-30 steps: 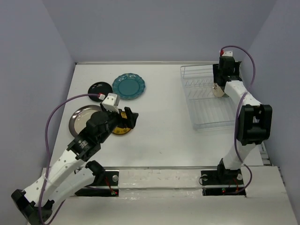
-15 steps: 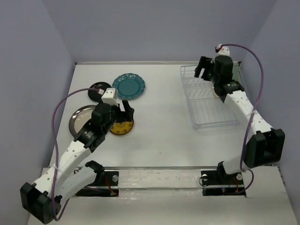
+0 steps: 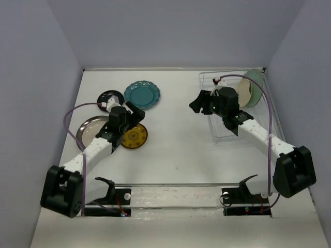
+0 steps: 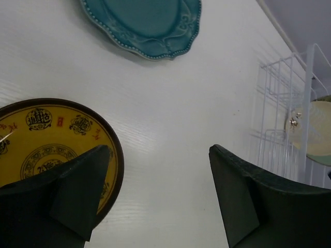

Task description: Load the plates into the dish rack

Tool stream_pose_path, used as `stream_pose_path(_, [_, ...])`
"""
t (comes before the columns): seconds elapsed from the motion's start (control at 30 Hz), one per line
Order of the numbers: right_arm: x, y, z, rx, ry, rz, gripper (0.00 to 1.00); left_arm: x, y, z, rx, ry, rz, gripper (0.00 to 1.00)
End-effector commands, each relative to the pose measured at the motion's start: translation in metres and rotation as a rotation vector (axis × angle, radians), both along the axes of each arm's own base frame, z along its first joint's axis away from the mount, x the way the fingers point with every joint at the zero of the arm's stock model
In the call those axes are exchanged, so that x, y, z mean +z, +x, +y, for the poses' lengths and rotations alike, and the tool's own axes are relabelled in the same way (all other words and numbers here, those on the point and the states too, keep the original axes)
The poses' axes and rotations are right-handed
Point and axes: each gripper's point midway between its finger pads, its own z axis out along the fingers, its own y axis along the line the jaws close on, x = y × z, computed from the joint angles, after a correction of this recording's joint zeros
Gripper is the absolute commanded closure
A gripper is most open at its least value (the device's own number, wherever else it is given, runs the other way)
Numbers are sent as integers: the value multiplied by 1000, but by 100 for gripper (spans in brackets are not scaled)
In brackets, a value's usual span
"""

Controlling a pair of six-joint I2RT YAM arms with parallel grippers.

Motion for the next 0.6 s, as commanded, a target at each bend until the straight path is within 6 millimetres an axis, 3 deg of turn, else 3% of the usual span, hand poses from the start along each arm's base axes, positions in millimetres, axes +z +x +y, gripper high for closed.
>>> stream_pose_path(0.0, [46,-26,19,98,151,-121,31,15,58,12,143,-135,-36,12])
stream_pose_path(0.03, [46,-31,18,99,168,-118,31,-6,65,12,147,-134,17,12])
stream_pose_path(0.2, [50,-55,14,121,202,-144,31,-35,104,30,239,-100,60,14])
stream_pose_path(0.47, [47,-72,18,168,247,-121,31,-46,141,34,319,-114,66,17])
stream_pose_path(0.57, [49,-74,17,163,256,-127,31,-64,147,33,337,-123,103,19])
